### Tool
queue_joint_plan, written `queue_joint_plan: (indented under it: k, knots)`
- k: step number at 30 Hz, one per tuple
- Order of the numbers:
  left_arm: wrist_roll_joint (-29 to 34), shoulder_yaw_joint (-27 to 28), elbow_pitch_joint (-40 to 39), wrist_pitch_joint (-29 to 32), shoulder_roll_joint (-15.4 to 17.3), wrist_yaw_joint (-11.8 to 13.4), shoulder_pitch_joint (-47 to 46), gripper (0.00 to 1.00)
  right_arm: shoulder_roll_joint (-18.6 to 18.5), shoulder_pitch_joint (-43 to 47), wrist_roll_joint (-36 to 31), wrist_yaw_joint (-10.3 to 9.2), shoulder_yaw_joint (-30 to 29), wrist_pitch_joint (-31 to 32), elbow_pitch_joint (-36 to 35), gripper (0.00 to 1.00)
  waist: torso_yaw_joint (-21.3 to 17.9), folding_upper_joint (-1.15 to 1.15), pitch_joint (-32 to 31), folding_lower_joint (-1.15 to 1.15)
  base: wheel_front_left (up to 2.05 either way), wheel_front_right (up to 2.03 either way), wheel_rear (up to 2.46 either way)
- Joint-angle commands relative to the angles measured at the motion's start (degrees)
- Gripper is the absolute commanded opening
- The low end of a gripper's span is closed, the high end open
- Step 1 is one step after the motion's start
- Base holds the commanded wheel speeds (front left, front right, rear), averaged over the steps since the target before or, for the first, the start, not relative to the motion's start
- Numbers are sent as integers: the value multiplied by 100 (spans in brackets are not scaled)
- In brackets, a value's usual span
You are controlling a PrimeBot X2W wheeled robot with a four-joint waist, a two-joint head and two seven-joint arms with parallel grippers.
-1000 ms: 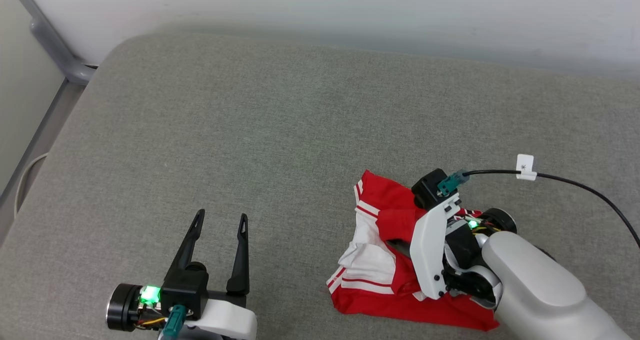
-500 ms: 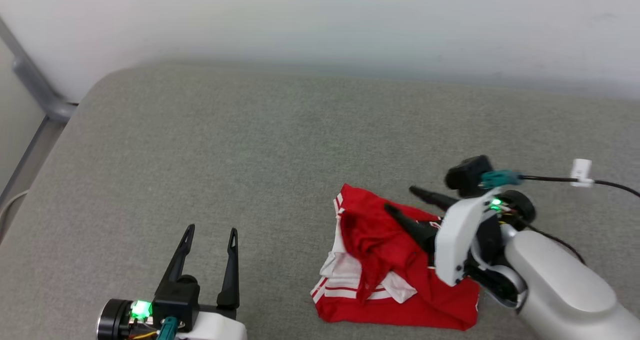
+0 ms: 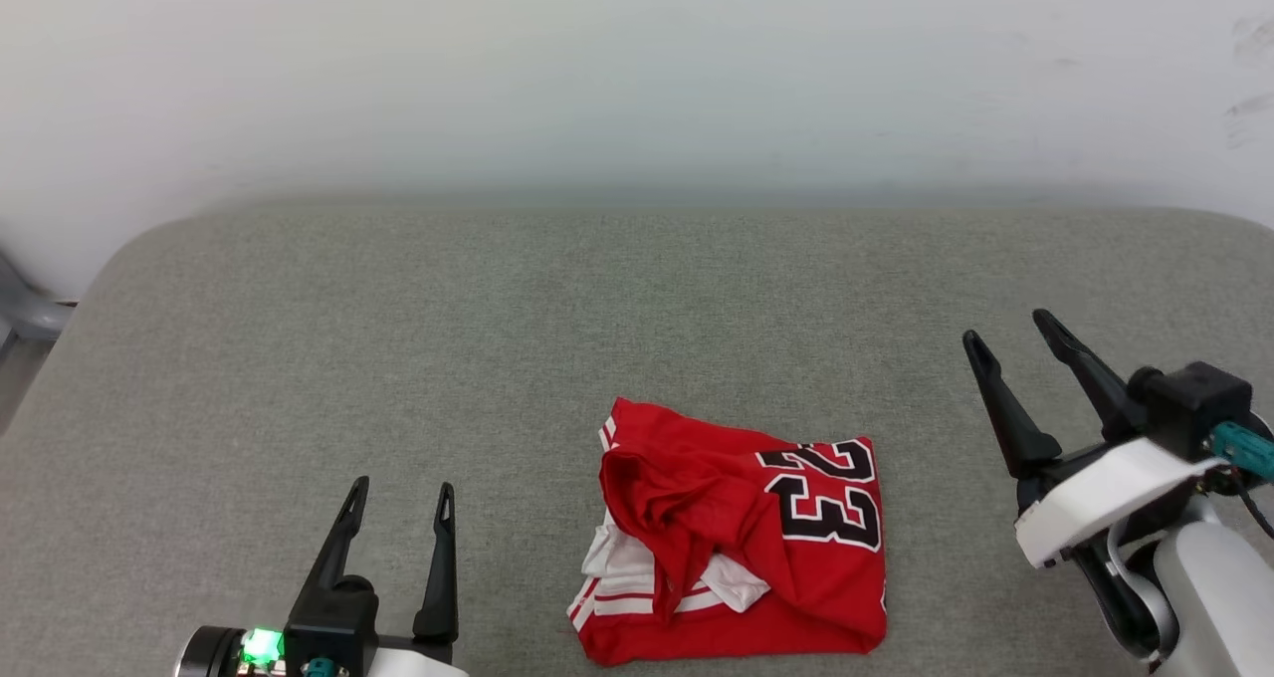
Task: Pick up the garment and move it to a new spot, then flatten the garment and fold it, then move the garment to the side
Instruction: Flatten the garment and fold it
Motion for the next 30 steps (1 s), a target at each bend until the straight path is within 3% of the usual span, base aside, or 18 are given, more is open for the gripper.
queue_joint_plan:
  k: [1,12,21,30]
  knots:
    - [14,8,-40,-26,28,-6,29,100,155,243,-195,-5,-257,-119,-120,100,-68,0,-52,0,0,0,0]
    - [-9,94,-79,-26,86,-46,194,100,1261,1710,-1511,-5,-1870,-289,-1529,100,-183,0,-187,0,0,0,0]
    - [45,68,-100,-26,115,-69,341,100,1758,2548,-1795,-5,-2243,-292,-1959,100,-85,0,-252,0,0,0,0]
    - [-19,87,-89,-26,79,-66,391,100,1912,2902,-1787,-5,-2247,-292,-1985,100,-45,0,-292,0,0,0,0]
